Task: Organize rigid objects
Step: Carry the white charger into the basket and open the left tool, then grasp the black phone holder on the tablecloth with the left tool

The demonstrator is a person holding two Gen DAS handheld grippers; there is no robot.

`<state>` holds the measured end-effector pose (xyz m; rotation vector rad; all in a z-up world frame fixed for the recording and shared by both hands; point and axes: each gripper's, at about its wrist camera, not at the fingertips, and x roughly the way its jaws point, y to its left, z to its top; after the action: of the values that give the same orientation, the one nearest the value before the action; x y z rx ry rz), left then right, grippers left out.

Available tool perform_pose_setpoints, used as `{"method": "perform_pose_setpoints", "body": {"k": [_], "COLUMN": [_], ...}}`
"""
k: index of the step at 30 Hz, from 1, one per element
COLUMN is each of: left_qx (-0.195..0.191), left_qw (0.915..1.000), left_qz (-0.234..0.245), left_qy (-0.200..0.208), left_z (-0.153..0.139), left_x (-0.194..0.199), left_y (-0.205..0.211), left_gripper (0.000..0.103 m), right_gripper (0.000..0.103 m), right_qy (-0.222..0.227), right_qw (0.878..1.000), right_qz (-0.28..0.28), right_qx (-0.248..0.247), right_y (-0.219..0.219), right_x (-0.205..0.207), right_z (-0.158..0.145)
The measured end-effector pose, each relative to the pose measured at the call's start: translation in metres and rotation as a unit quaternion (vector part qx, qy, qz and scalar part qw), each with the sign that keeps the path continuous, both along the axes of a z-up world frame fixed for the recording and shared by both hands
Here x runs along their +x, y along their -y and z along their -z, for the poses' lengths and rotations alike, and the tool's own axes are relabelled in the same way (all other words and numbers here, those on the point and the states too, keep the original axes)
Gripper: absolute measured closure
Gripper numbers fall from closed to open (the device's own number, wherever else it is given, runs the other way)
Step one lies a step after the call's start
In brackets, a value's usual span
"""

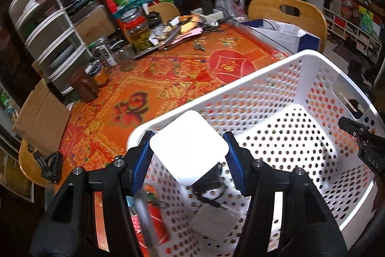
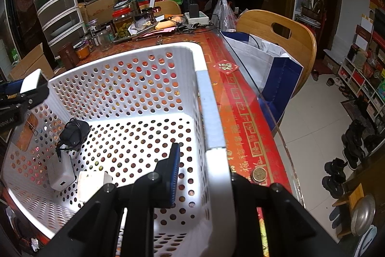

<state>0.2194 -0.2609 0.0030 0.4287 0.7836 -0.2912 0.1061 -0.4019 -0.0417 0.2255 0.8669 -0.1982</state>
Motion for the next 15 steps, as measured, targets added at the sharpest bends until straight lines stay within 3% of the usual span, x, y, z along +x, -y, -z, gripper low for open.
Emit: {"method": "perform_pose_setpoints", "body": {"k": [15], "left_qx": [0.037], "left_qw": [0.9951], "left_qz": [0.053], "left_qy": [-0.074], "left_z": [0.023], "left_x": [0.017], "left_y": [0.064], "left_gripper": [0.048], "right_gripper": [0.083], "right_qy": [0.001], "right_qw": [1.0], "right_qz": [0.0], "right_qx": [0.001], "right_y": [0.001], "right_x": [0.0], "right_z": [0.0]}}
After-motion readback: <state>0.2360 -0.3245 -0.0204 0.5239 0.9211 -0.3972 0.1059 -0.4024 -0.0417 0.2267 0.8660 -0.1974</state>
